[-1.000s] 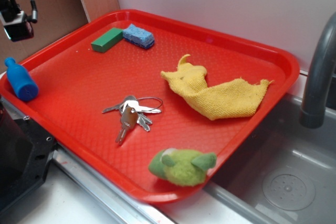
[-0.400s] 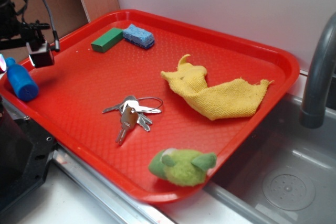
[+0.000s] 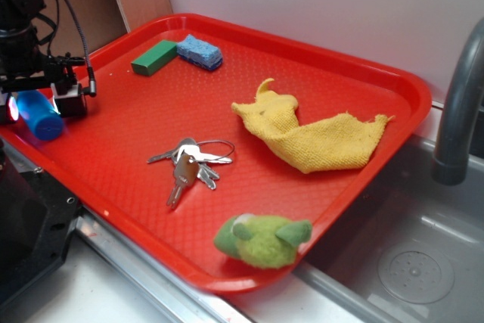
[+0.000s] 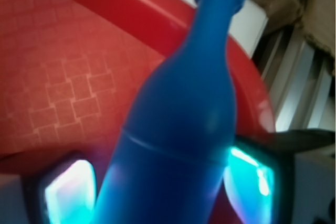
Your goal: Grab the blue bottle.
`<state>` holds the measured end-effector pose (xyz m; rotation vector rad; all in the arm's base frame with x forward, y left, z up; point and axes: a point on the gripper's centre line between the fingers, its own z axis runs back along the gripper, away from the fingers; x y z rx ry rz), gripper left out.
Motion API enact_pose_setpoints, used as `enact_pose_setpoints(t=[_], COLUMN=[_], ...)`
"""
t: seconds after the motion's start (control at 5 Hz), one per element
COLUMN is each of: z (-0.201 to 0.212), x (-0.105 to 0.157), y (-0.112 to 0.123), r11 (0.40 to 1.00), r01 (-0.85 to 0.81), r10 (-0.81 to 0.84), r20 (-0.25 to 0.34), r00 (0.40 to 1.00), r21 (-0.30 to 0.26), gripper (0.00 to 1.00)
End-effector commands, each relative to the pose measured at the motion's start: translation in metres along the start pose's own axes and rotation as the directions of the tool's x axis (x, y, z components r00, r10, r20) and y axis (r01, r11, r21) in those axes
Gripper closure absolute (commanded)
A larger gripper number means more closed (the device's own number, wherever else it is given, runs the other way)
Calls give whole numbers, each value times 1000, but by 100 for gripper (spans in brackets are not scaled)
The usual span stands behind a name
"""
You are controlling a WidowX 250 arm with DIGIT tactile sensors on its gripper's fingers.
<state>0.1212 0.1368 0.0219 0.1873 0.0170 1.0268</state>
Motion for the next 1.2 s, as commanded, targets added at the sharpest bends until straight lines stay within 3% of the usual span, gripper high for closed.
enact_pose_setpoints(t=[0.0,0.2,0.4,0.6,1.0], z=[9,64,117,173,199], x=[-16,-34,-50,-53,-64], y=[15,-6,-23,-53,-80], r11=[951,835,688,650,622], r01=[293,516,713,750,778], r10=[-288,-508,-686,-729,-752], r20=[64,94,200,182,212], r00=[956,856,700,660,624], r21=[-97,-191,-134,-119,-84], gripper=[100,100,100,100,100])
